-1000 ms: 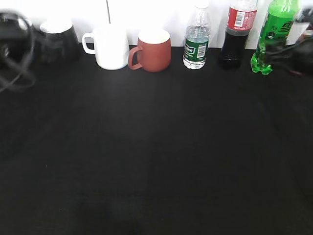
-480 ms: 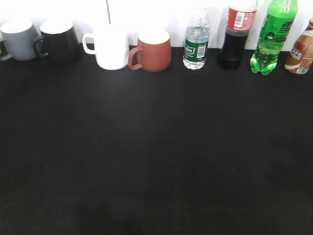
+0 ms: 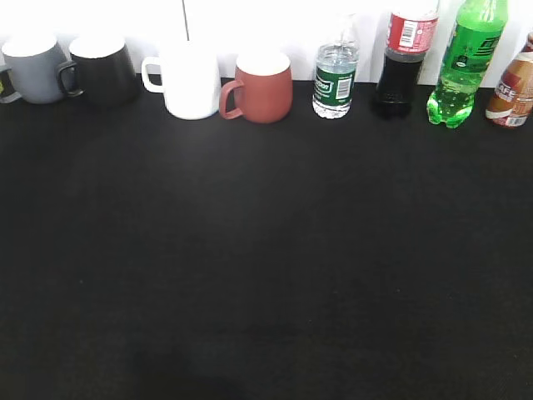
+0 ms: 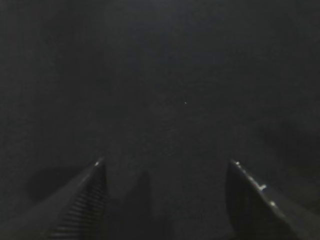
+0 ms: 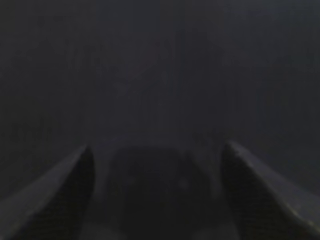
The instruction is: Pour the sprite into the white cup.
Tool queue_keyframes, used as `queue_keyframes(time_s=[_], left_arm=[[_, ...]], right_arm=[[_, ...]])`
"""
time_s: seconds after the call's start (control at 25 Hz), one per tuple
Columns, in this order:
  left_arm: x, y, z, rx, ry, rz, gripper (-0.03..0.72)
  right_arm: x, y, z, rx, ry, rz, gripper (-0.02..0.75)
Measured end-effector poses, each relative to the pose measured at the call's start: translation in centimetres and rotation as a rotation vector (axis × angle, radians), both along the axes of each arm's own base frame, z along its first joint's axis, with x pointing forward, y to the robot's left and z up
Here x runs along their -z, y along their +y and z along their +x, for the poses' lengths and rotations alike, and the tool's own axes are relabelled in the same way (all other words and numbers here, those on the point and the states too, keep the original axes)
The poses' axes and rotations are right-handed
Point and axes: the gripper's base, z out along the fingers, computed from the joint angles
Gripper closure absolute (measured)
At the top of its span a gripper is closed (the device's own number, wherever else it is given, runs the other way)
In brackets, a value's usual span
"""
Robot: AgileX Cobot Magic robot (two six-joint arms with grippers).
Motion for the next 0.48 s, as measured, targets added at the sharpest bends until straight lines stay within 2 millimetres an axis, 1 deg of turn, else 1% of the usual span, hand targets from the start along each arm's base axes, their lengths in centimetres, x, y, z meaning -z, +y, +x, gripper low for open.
queue_keyframes(time_s=[0.16, 0.48], left_arm=[[-0.02, 0.00, 0.01, 0.000, -0.002, 0.000, 0.127], [-0.02, 0.01, 0.02, -0.001, -0.003, 0.001, 0.127]], right_arm=[[0.35, 0.08, 0.61, -0.003, -0.034, 0.002, 0.151], [0.29, 0.08, 0.64, -0.004, -0.041, 0.002, 0.151]])
